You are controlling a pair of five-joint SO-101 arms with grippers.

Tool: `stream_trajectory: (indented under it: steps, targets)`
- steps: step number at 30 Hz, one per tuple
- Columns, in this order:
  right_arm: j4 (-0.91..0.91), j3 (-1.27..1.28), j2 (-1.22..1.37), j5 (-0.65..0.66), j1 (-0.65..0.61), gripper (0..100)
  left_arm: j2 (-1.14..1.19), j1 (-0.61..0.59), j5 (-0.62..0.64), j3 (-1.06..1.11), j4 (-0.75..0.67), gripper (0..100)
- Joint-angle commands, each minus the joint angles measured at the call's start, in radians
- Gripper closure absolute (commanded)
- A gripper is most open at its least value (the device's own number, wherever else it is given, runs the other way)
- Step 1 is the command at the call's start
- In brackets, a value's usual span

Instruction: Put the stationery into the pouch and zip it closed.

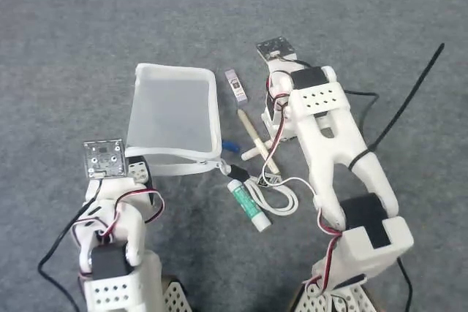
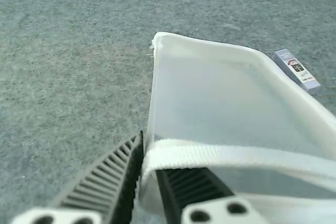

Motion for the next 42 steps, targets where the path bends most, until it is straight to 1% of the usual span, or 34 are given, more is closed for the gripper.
stream_trajectory:
  steps: [1, 5, 7, 10, 12, 27, 29, 34, 38, 42]
  targets:
    - [-0.058, -0.049, -0.076, 0.012, -0.071, 92.0, -0.021, -0.008, -0.011, -0.064, 0.003, 99]
    - [-0.113, -0.049, -0.064, 0.012, -0.125, 87.0, -0.021, -0.008, -0.011, -0.064, 0.003, 99]
    - [-0.160, -0.051, -0.030, 0.017, -0.133, 87.0, -0.021, -0.008, -0.011, -0.064, 0.003, 99]
    - [-0.243, -0.054, 0.050, 0.083, -0.137, 87.0, -0.021, -0.008, -0.011, -0.064, 0.003, 99]
    - [-0.295, -0.055, 0.099, 0.104, -0.137, 87.0, -0.021, -0.008, -0.011, -0.064, 0.003, 99]
    - [-0.464, -0.057, 0.240, 0.112, -0.153, 87.0, -0.021, -0.008, -0.011, -0.064, 0.003, 99]
    - [-0.472, -0.057, 0.251, 0.112, -0.153, 87.5, -0.021, -0.008, -0.011, -0.064, 0.003, 99]
    - [-0.464, -0.095, 0.280, 0.112, -0.148, 93.2, -0.021, -0.008, -0.011, -0.064, 0.003, 99]
    - [-0.456, -0.095, 0.305, 0.112, -0.150, 92.9, -0.021, -0.008, -0.011, -0.064, 0.005, 99]
    - [-0.381, -0.149, 0.332, 0.112, -0.148, 92.9, -0.021, -0.008, -0.011, -0.064, 0.005, 99]
